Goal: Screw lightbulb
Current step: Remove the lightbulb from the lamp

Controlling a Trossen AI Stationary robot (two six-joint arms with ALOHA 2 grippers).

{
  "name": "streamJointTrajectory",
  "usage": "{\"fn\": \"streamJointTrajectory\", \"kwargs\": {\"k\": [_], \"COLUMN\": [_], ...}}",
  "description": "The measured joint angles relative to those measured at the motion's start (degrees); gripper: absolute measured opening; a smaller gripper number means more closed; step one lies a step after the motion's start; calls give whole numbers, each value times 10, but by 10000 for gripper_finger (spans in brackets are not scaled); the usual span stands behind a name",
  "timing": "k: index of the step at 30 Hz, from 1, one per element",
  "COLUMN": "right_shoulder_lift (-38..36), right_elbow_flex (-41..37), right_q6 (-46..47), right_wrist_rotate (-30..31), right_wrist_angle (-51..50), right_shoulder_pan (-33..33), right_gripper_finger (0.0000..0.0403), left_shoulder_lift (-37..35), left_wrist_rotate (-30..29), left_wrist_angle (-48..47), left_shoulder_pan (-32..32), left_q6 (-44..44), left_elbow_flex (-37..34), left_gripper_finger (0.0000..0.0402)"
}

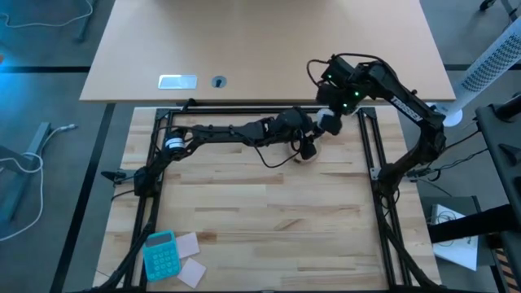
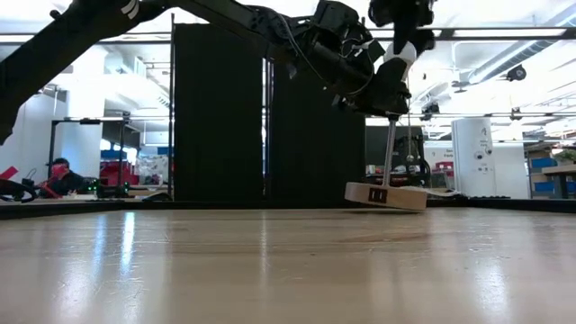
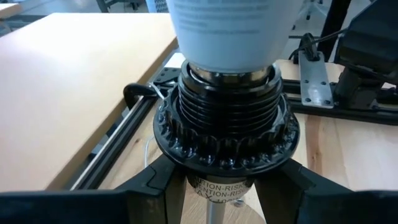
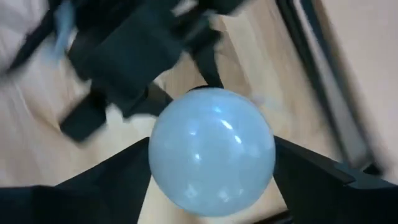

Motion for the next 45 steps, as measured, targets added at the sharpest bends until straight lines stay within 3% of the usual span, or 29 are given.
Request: {"fn": "streamJointTrajectory", "kwargs": {"k": [3, 7, 12, 19, 22, 33, 37, 40, 45], "right_shoulder_lift": [0, 0, -2, 0, 0, -4, -6, -7, -8], "right_elbow_flex": [0, 0, 0, -2, -2, 22, 37, 57, 66], "right_q6": [98, -54, -175, -307, -309, -212, -135, 1, 365], "right_wrist_rotate": [-2, -19, -31, -29, -9, -22, -19, -21, -19], "right_wrist_angle": [-1, -4, -6, -7, -8, -9, -9, -8, -8], "right_shoulder_pan": [0, 10, 13, 12, 13, 13, 13, 13, 13], "right_gripper_finger": [318, 336, 343, 343, 344, 344, 344, 344, 344], "left_shoulder_lift": [0, 0, 0, 1, 1, 1, 1, 1, 1], "left_wrist_rotate": [-3, -3, -5, -7, -8, -9, -9, -9, -9], "left_wrist_angle": [4, 12, 13, 13, 13, 13, 13, 13, 13], "left_shoulder_pan": [0, -1, 0, 0, 0, 0, 0, 1, 1], "left_q6": [2, 4, 7, 7, 7, 7, 7, 7, 7], "left_elbow_flex": [0, 0, 0, 0, 0, 0, 0, 0, 0], "left_gripper_finger": [145, 145, 145, 145, 145, 145, 145, 145, 145]}}
